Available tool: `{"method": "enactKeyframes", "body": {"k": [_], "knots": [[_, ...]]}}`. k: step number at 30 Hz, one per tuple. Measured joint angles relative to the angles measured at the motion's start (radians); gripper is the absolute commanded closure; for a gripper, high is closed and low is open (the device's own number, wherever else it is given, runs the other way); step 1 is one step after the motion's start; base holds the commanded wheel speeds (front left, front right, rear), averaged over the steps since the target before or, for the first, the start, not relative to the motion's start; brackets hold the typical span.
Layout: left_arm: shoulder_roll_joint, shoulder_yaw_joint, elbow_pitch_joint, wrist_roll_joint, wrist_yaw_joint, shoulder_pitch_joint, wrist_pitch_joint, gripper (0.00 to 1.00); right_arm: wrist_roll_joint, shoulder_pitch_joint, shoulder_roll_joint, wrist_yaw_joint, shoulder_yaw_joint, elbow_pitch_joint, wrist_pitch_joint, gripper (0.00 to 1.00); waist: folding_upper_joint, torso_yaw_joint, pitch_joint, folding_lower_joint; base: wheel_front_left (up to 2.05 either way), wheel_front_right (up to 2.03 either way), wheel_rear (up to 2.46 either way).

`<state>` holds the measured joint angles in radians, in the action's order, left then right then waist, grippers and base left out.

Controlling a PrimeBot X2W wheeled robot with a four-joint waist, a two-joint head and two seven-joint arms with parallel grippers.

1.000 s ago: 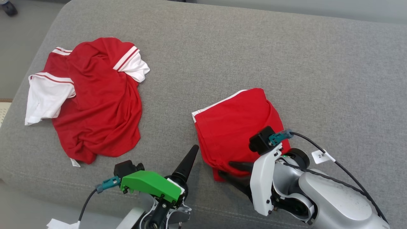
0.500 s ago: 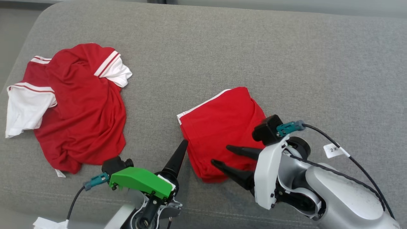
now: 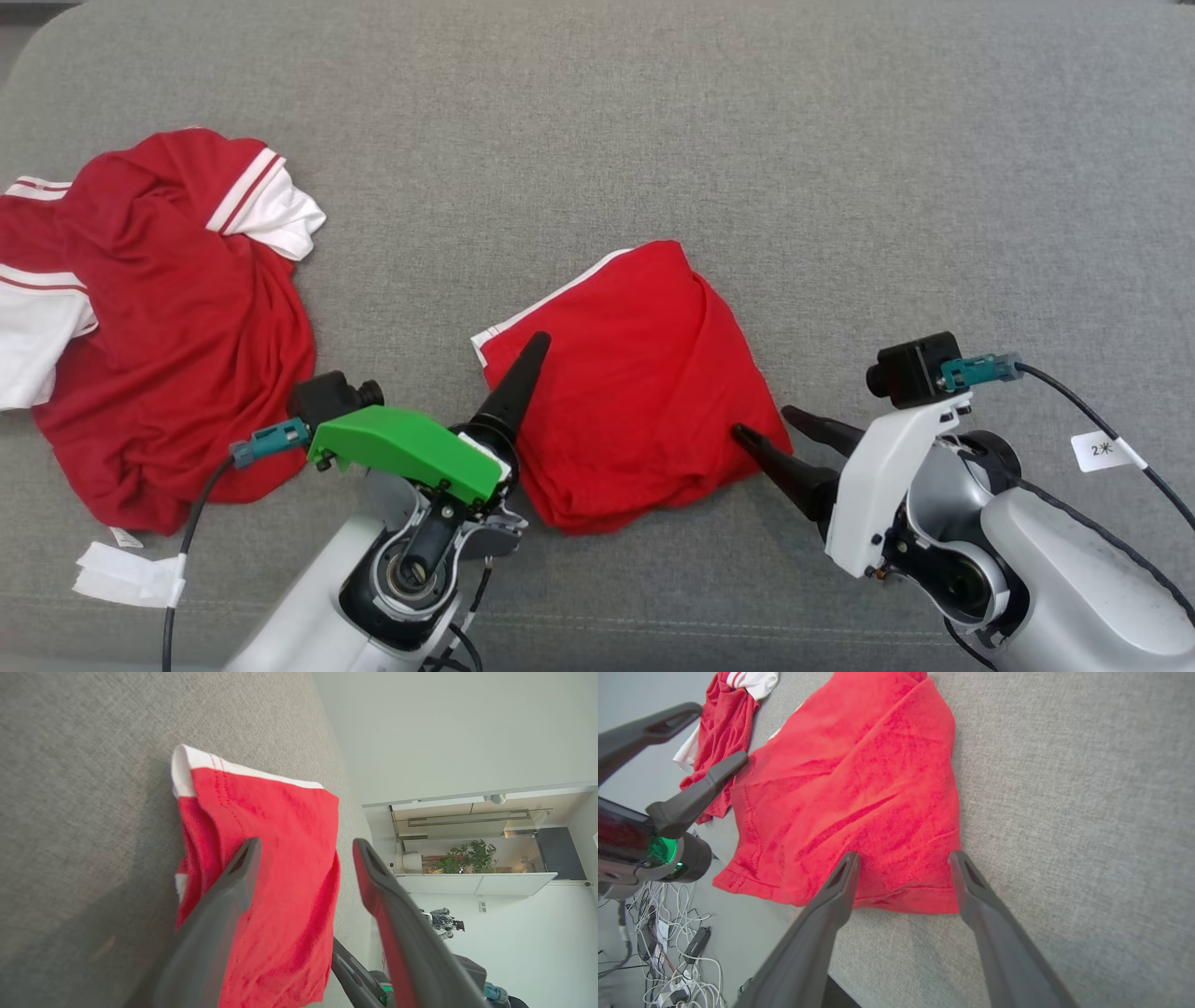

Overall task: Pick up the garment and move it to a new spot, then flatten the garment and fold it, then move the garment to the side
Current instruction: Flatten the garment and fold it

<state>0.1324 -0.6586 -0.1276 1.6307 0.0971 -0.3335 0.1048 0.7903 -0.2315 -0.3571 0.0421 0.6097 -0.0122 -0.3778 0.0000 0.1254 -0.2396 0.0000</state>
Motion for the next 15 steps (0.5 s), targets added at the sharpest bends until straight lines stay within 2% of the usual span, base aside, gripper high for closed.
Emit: {"method": "enactKeyframes", "body": {"k": [15], "knots": [[0.011, -0.005, -0.163, -0.022, 0.018, -0.088, -0.043, 0.00, 0.031, 0.017, 0.056, -0.004, -0.012, -0.070, 0.066, 0.00, 0.0000, -0.025, -0.046, 0.0000, 0.00, 0.00, 0.00]]}}
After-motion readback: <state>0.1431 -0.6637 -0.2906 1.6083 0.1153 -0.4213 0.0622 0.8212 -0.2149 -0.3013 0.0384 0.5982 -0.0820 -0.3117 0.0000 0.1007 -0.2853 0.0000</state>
